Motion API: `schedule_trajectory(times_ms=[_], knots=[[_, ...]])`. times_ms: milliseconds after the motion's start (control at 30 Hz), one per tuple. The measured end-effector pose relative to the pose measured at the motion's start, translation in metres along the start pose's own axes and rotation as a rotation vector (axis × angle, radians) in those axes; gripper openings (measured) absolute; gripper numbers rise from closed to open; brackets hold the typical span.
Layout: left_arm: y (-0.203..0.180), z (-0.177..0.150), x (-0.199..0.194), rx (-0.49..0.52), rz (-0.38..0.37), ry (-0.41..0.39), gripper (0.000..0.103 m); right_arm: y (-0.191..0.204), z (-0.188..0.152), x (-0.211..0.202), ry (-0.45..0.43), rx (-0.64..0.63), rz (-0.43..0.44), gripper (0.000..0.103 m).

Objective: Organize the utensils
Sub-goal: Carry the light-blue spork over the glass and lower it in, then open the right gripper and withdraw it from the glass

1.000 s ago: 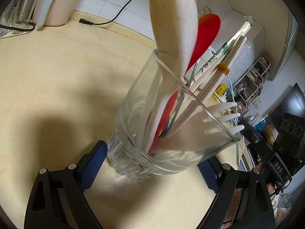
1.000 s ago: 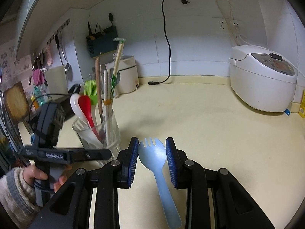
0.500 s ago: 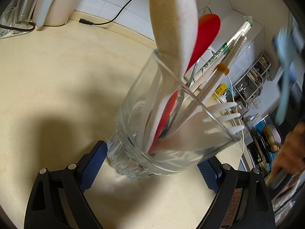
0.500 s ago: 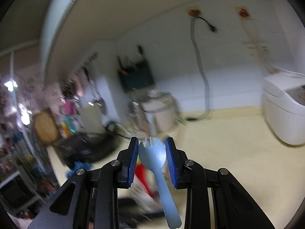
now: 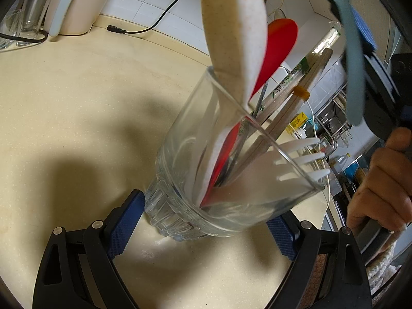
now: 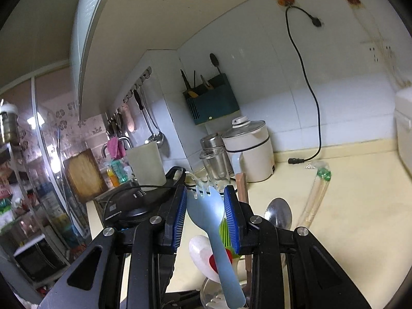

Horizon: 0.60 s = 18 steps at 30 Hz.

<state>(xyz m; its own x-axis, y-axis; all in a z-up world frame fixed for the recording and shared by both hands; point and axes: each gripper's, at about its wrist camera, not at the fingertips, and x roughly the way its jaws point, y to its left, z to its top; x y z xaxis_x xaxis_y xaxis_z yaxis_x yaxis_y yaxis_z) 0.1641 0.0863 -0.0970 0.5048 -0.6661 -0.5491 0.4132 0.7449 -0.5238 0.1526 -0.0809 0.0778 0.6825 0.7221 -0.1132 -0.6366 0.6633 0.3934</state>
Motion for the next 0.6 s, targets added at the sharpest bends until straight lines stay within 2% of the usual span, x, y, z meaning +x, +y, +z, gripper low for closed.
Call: schedule_trajectory(times_ms=[200, 400, 500, 600], knots=[[0.000, 0.000, 0.000, 0.000, 0.000, 0.000, 0.092, -0.009, -0.009, 0.003, 0.000, 0.045, 0.012, 0.030], [0.000, 0.000, 0.000, 0.000, 0.000, 0.000, 0.092, -0.014, -0.023, 0.008, 0.050, 0.081, -0.009, 0.032], [0.000, 0.000, 0.000, 0.000, 0.000, 0.000, 0.092, -0.012, -0.024, 0.005, 0.061, 0.069, -0.054, 0.039], [0.000, 0.000, 0.000, 0.000, 0.000, 0.000, 0.092, -0.006, -0.021, -0.006, 0.045, 0.038, -0.093, 0.039]])
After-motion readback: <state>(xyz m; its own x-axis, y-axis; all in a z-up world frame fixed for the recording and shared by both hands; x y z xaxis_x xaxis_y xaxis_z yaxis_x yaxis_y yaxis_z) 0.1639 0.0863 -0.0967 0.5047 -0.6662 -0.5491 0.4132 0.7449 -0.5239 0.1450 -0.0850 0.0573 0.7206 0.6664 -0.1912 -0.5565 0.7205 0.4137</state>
